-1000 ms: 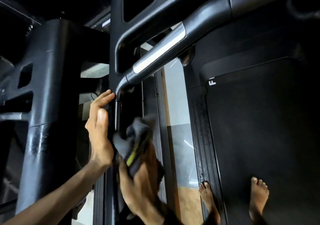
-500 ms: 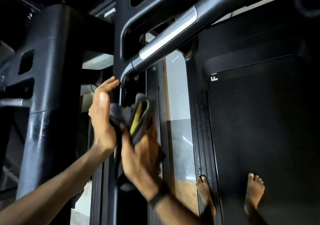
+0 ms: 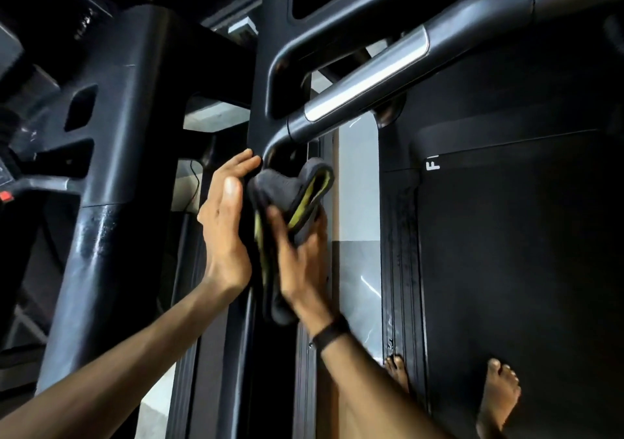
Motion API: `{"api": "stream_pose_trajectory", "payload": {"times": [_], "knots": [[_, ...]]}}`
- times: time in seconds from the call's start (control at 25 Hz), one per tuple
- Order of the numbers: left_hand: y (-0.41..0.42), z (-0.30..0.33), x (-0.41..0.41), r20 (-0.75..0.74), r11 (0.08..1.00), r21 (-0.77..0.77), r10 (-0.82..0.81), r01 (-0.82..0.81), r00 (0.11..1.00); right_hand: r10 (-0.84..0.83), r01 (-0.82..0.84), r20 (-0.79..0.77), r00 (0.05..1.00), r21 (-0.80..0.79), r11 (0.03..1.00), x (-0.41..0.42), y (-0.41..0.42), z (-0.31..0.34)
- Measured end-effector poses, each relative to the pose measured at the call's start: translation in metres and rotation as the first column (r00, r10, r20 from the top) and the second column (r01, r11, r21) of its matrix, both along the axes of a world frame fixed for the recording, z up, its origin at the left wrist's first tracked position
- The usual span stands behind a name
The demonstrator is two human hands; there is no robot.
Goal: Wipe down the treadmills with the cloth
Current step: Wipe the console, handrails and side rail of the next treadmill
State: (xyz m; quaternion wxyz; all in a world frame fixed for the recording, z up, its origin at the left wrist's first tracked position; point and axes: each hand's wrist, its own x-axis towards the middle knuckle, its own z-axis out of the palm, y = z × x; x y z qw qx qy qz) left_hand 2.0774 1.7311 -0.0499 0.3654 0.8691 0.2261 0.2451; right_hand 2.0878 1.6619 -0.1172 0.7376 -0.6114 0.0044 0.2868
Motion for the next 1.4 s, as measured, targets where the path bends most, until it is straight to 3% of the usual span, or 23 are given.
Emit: {"api": "stream_pose_trajectory", "payload": {"times": [0.12, 0.2, 0.28, 0.36, 0.48, 0.52, 0.56, 0.64, 0.68, 0.76, 0.84, 0.88, 0.96, 1.0, 1.08, 1.12, 1.16, 1.2, 1.24, 1.28, 1.32, 1.4], "knots": [[0.0, 0.0, 0.004, -0.078, 0.999, 0.052, -0.001, 0.005, 0.997, 0.189, -0.179, -0.314, 0.93, 0.062, 0.982, 0.033, 0.009, -0.029], [-0.002, 0.001, 0.004, -0.074, 1.0, 0.026, 0.02, -0.019, 0.997, 0.254, -0.303, -0.391, 0.885, -0.068, 0.951, 0.003, -0.008, -0.025], [0.0, 0.0, 0.003, -0.062, 1.0, 0.028, 0.01, -0.009, 0.998, 0.214, -0.28, -0.253, 0.944, -0.267, 0.922, -0.036, -0.026, 0.005], [0.002, -0.003, 0.004, -0.033, 0.997, -0.08, -0.002, 0.0, 0.999, 0.135, -0.12, 0.023, 0.991, -0.332, 0.936, -0.055, -0.025, 0.025], [0.003, -0.001, 0.004, 0.039, 0.983, -0.182, -0.004, 0.011, 0.999, 0.0, 0.012, 0.184, 0.983, -0.066, 0.998, -0.004, 0.006, 0.01], [0.003, -0.002, 0.005, 0.018, 0.99, -0.144, -0.009, 0.011, 1.0, -0.02, 0.019, 0.116, 0.993, 0.005, 1.0, 0.015, 0.015, -0.008], [0.001, -0.001, 0.005, -0.012, 0.995, -0.1, -0.001, 0.0, 1.0, 0.013, -0.011, -0.059, 0.998, 0.044, 0.999, 0.024, 0.014, -0.021], [-0.002, 0.001, 0.005, -0.03, 0.999, -0.05, 0.019, -0.02, 0.999, 0.132, -0.092, -0.436, 0.89, 0.112, 0.989, 0.011, 0.0, -0.038], [-0.002, 0.001, 0.004, -0.033, 1.0, -0.025, 0.013, -0.014, 0.999, 0.156, -0.154, -0.491, 0.857, 0.045, 0.987, -0.012, -0.01, -0.033], [0.002, 0.0, 0.004, -0.037, 1.0, -0.003, -0.007, 0.007, 0.999, 0.194, -0.281, -0.339, 0.92, -0.227, 0.933, -0.06, -0.03, -0.006], [0.001, -0.002, 0.004, -0.018, 0.998, -0.069, -0.006, 0.005, 1.0, 0.115, -0.117, -0.026, 0.993, -0.306, 0.945, -0.083, -0.034, 0.011], [0.0, -0.002, 0.003, -0.01, 0.995, -0.099, 0.008, -0.009, 1.0, 0.041, -0.023, 0.07, 0.997, -0.245, 0.969, -0.076, -0.029, 0.006], [0.0, -0.001, 0.003, -0.022, 0.997, -0.073, 0.019, -0.021, 1.0, 0.034, -0.039, 0.136, 0.99, 0.034, 0.999, -0.038, -0.006, -0.017], [-0.001, -0.001, 0.004, -0.032, 0.998, -0.06, 0.013, -0.015, 0.999, 0.036, -0.044, 0.051, 0.998, 0.166, 0.985, -0.019, 0.002, -0.037], [-0.001, 0.0, 0.005, -0.035, 0.998, -0.053, 0.013, -0.015, 0.999, 0.126, -0.028, -0.329, 0.936, 0.286, 0.958, -0.01, 0.001, -0.061], [-0.001, 0.0, 0.004, -0.033, 0.999, -0.045, 0.024, -0.026, 0.999, 0.184, -0.1, -0.435, 0.882, 0.209, 0.973, -0.023, -0.008, -0.059], [-0.001, -0.001, 0.003, -0.031, 0.999, -0.041, 0.031, -0.032, 0.999, 0.221, -0.218, -0.445, 0.868, 0.06, 0.974, -0.041, -0.018, -0.049], [0.0, -0.001, 0.004, -0.028, 0.998, -0.055, 0.031, -0.032, 0.999, 0.25, -0.314, -0.352, 0.902, -0.136, 0.94, -0.061, -0.031, -0.031], [0.0, 0.001, 0.004, -0.033, 0.997, -0.077, 0.031, -0.033, 0.999, 0.219, -0.262, -0.177, 0.96, -0.278, 0.924, -0.078, -0.045, -0.006], [0.0, 0.001, 0.006, -0.054, 0.995, -0.086, 0.047, -0.051, 0.997, 0.117, -0.088, 0.079, 0.99, -0.302, 0.949, -0.088, -0.055, 0.017], [-0.002, 0.002, 0.009, -0.086, 0.994, -0.075, 0.075, -0.082, 0.993, 0.043, 0.028, 0.281, 0.959, -0.245, 0.969, -0.095, -0.055, 0.025], [-0.007, 0.007, 0.008, -0.106, 0.991, -0.036, 0.122, -0.126, 0.987, -0.031, 0.041, 0.444, 0.896, -0.014, 0.999, -0.07, -0.041, 0.018]]}}
